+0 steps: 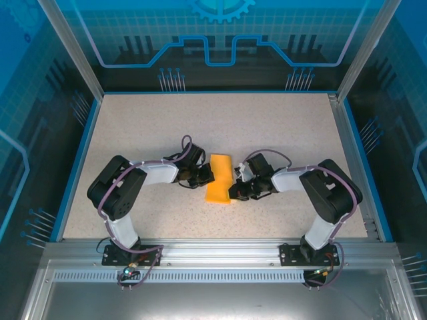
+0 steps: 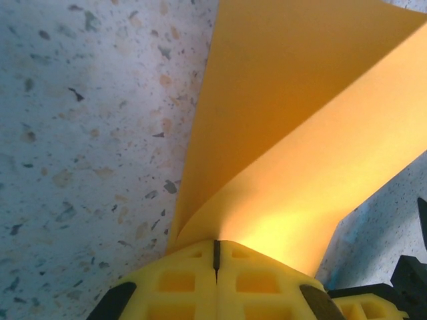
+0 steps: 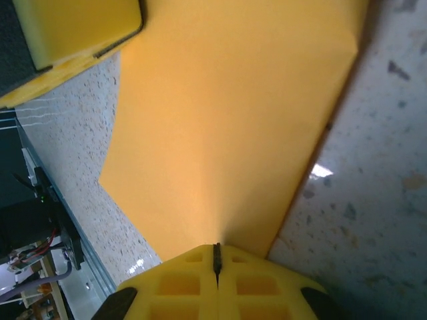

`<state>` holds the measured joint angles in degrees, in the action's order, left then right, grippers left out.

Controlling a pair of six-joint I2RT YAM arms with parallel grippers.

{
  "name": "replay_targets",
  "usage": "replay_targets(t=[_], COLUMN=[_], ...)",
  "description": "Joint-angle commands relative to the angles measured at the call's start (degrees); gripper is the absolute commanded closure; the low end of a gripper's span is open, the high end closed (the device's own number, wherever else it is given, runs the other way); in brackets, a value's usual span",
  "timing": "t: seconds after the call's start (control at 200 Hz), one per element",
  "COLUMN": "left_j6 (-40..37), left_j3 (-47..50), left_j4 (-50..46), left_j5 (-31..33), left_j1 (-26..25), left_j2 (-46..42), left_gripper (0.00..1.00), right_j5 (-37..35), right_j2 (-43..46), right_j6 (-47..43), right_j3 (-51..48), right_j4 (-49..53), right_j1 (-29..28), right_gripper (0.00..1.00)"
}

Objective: Fold a paper plane with a square sheet of paper (pick it up from the middle)
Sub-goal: Fold the square sheet of paper in half at the center of the table.

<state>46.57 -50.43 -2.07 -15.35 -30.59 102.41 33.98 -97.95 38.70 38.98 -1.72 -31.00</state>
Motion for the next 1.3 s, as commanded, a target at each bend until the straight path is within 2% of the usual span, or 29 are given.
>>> replay_targets(t=[0.0,0.16,0.38,0.49,0.61,0.67,0.79,0.885,1.015,1.296], left_j6=[0.0,0.0,0.1,0.2,-0.2,-0.2,-0.2,-0.2,0.0,0.3], left_j3=[1.8,1.8,1.5,1.7,1.6,1.7,2.3,2.5,2.3,2.1], left_j4=[-3.7,-3.5,-3.2,-3.4,-3.8,-3.7,-3.6,-3.5,-3.2,-3.2], left_j5=[1.7,1.6,1.3,1.6,1.9,1.8,1.8,1.7,1.6,1.4], left_j1=[-0.6,-0.5,-0.6,-0.5,-0.6,-0.5,-0.6,-0.6,-0.6,-0.5], left_j2=[1.8,1.8,2.1,1.7,1.8,2.0,1.8,1.7,1.8,2.1], left_gripper=[1.00,1.00,1.00,1.00,1.00,1.00,1.00,1.00,1.00,1.00], right_j5=[0.4,1.6,-1.0,0.4,1.8,0.0,-0.6,0.9,3.2,0.7], right_j2=[4.3,5.2,-0.5,-2.0,2.5,6.2,9.4,6.4,0.6,-9.5], right_j6=[-0.4,0.5,-1.0,-0.9,-0.4,-0.9,-0.1,0.1,-0.8,-2.5], right_j3=[-0.4,-1.6,-2.1,-3.8,-2.2,0.1,2.9,6.1,10.9,11.8], right_j4=[2.7,0.3,1.5,0.3,2.7,5.4,3.9,3.3,3.2,1.9], right_j1=[-0.9,-2.6,-3.0,-3.0,-2.6,-2.0,2.6,5.3,5.4,6.8], right_gripper=[0.95,0.95,0.95,0.95,0.95,0.95,0.95,0.95,0.95,0.96])
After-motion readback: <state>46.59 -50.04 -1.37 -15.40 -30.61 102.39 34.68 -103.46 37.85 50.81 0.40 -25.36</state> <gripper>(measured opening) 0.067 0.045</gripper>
